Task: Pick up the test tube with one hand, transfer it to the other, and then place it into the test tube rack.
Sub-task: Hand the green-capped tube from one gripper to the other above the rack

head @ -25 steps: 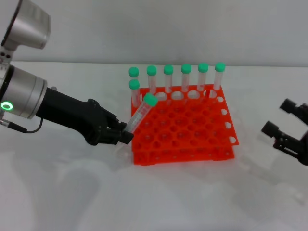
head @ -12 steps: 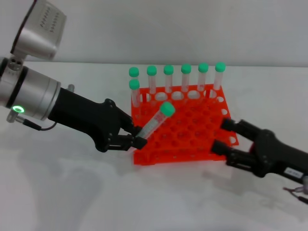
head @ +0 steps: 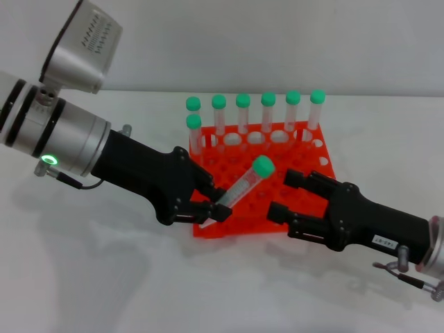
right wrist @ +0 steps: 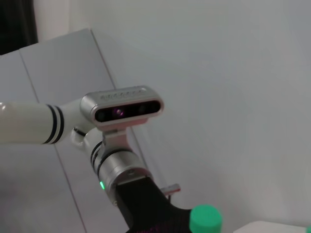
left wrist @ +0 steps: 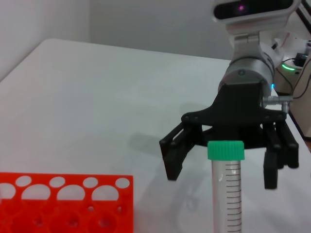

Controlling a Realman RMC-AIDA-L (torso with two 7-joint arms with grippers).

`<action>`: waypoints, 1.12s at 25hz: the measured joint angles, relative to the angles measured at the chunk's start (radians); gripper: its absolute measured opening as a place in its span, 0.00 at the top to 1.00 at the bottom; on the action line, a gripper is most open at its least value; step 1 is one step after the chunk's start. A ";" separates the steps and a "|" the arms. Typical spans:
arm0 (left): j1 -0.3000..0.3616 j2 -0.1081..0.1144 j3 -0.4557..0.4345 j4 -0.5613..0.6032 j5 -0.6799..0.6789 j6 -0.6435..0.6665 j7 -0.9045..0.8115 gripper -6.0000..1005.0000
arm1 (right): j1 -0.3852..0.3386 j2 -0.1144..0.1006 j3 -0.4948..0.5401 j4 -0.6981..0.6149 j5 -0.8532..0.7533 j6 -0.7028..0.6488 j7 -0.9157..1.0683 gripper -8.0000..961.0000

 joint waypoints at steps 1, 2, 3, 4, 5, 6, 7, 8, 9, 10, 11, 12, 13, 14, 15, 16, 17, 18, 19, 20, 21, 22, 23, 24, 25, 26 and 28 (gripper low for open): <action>-0.001 0.000 0.000 0.007 0.000 -0.005 0.001 0.79 | 0.004 0.001 -0.005 -0.002 0.000 0.003 0.000 0.18; -0.001 0.000 0.000 0.014 0.001 -0.011 0.001 0.79 | 0.007 0.001 -0.008 -0.002 0.000 0.006 -0.001 0.18; -0.002 0.000 0.000 0.021 0.001 -0.016 0.000 0.79 | 0.011 0.002 -0.010 -0.003 0.000 0.009 -0.002 0.18; -0.002 0.000 0.000 0.027 0.001 -0.021 0.000 0.79 | 0.012 0.003 -0.010 -0.004 0.000 0.011 -0.003 0.18; -0.002 0.000 0.000 0.032 0.001 -0.025 -0.001 0.79 | 0.013 0.004 -0.010 -0.007 0.000 0.012 -0.004 0.18; -0.002 0.000 0.000 0.038 0.001 -0.029 -0.001 0.79 | 0.013 0.005 -0.012 -0.010 0.000 0.013 -0.004 0.18; -0.002 0.000 0.000 0.044 0.001 -0.036 -0.002 0.79 | 0.013 0.005 -0.013 -0.014 0.001 0.013 -0.005 0.18; -0.002 0.000 0.000 0.050 0.001 -0.042 -0.002 0.79 | 0.013 0.005 -0.015 -0.019 0.002 0.013 -0.005 0.18; -0.002 0.000 0.000 0.055 0.001 -0.050 -0.002 0.79 | 0.013 0.006 -0.017 -0.024 0.004 0.014 -0.006 0.18; -0.002 0.000 0.000 0.062 0.001 -0.057 -0.002 0.79 | 0.014 0.006 -0.018 -0.027 0.006 0.015 -0.007 0.18; -0.003 0.000 0.000 0.070 0.001 -0.063 -0.002 0.79 | 0.014 0.006 -0.019 -0.034 0.006 0.018 -0.008 0.18; -0.003 0.000 0.000 0.072 0.001 -0.066 -0.002 0.79 | 0.014 0.006 -0.021 -0.037 0.005 0.022 -0.008 0.18; -0.003 0.000 0.000 0.075 0.001 -0.071 -0.001 0.79 | 0.015 0.006 -0.027 -0.044 0.005 0.028 -0.008 0.18; -0.004 0.000 0.000 0.078 0.001 -0.074 0.000 0.79 | 0.016 0.007 -0.034 -0.051 0.006 0.036 -0.009 0.18; -0.004 0.000 0.000 0.082 0.001 -0.078 0.001 0.79 | 0.017 0.007 -0.040 -0.057 0.006 0.043 -0.009 0.18; -0.004 0.000 0.000 0.085 0.001 -0.080 0.001 0.79 | 0.018 0.007 -0.047 -0.063 0.007 0.050 -0.009 0.18; -0.005 0.000 0.000 0.089 0.001 -0.084 0.001 0.79 | 0.019 0.007 -0.056 -0.070 0.008 0.060 -0.009 0.18; -0.005 0.001 0.000 0.091 0.001 -0.086 0.001 0.79 | 0.020 0.007 -0.062 -0.075 0.009 0.069 -0.010 0.18; -0.005 0.001 0.000 0.092 0.000 -0.087 0.001 0.79 | 0.021 0.007 -0.073 -0.084 0.012 0.082 -0.010 0.18; -0.006 0.001 0.000 0.092 -0.001 -0.088 0.001 0.79 | 0.022 0.007 -0.087 -0.094 0.018 0.098 -0.010 0.18; -0.006 0.001 0.000 0.092 -0.002 -0.089 0.002 0.79 | 0.023 0.007 -0.101 -0.100 0.025 0.110 -0.010 0.20; -0.006 0.001 0.000 0.093 -0.003 -0.090 0.002 0.79 | 0.023 0.007 -0.116 -0.105 0.036 0.119 -0.011 0.22; -0.006 0.001 0.000 0.093 -0.003 -0.091 0.002 0.79 | 0.023 0.007 -0.128 -0.108 0.049 0.127 -0.011 0.24; -0.006 0.001 0.000 0.096 -0.003 -0.093 0.002 0.79 | 0.023 0.007 -0.135 -0.109 0.057 0.129 -0.012 0.26; -0.006 0.000 0.000 0.098 -0.003 -0.094 0.002 0.79 | 0.023 0.007 -0.140 -0.109 0.064 0.130 -0.013 0.27; -0.005 0.000 0.000 0.100 -0.003 -0.096 0.002 0.79 | 0.023 0.007 -0.141 -0.109 0.069 0.130 -0.013 0.29; -0.004 0.000 0.000 0.103 -0.002 -0.097 0.002 0.79 | 0.023 0.007 -0.142 -0.110 0.074 0.131 -0.013 0.38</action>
